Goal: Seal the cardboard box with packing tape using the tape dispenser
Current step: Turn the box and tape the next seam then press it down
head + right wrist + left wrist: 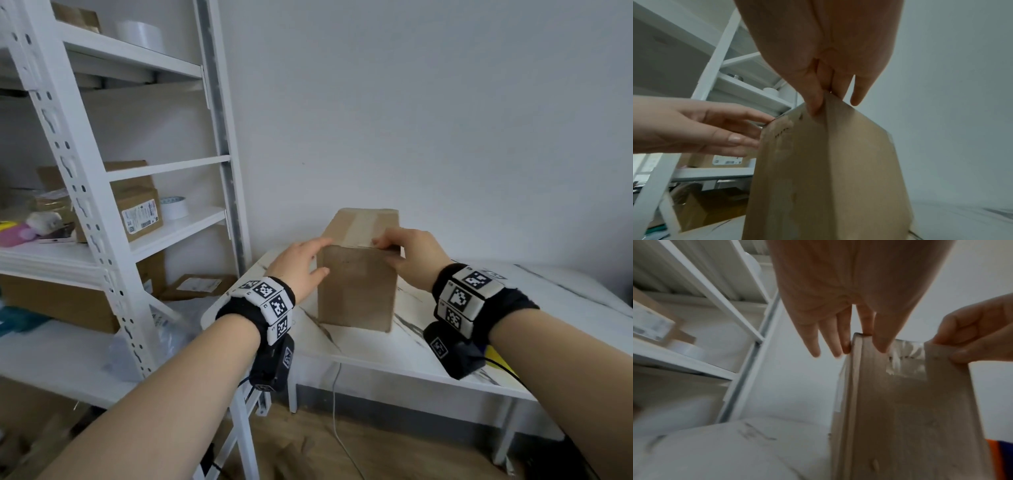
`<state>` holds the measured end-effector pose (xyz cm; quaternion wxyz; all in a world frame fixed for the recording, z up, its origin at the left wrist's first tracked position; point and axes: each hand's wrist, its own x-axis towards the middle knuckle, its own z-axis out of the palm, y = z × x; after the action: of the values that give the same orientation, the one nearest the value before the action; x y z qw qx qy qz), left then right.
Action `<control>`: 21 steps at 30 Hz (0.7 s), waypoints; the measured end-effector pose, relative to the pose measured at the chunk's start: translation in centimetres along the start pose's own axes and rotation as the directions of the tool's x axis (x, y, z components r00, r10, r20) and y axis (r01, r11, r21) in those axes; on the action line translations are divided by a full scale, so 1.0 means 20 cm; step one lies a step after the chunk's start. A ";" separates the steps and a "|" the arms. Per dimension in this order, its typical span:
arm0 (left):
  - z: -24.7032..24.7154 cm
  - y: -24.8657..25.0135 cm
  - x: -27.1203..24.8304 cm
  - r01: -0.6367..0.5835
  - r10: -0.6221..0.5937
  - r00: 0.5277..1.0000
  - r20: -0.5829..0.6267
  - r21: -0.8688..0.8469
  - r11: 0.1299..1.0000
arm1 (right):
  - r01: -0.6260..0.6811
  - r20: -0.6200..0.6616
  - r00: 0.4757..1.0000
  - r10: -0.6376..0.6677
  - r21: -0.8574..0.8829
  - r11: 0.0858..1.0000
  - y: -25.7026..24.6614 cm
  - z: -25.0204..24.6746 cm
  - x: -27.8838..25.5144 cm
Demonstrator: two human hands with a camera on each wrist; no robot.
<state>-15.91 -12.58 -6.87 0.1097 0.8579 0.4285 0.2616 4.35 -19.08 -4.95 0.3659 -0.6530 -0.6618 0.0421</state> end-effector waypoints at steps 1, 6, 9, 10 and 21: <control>0.01 0.04 0.01 -0.008 0.008 1.000 -0.001 -0.020 1.000 | -0.023 -0.034 0.999 0.023 -0.014 1.000 0.03 -0.01 0.00; 0.09 0.22 0.06 0.011 -0.001 0.997 -0.083 0.113 0.994 | -0.119 -0.071 0.991 0.110 -0.127 0.985 0.10 -0.13 -0.05; 0.14 0.31 0.09 -0.044 0.067 0.994 -0.092 0.237 0.970 | -0.255 -0.039 0.966 0.255 -0.296 0.921 0.16 -0.19 -0.11; 0.16 0.34 0.10 -0.062 0.080 0.995 -0.066 0.247 0.967 | -0.313 -0.030 0.946 0.324 -0.354 0.881 0.18 -0.20 -0.13; 0.22 0.36 0.15 -0.093 0.095 0.995 -0.025 0.073 0.993 | -0.388 0.113 0.835 0.539 -0.575 0.721 0.34 -0.19 -0.32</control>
<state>-7.19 -14.49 -6.51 0.0604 0.8768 0.3981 0.2629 11.22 -25.52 -8.51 0.0544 -0.8612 -0.5039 0.0383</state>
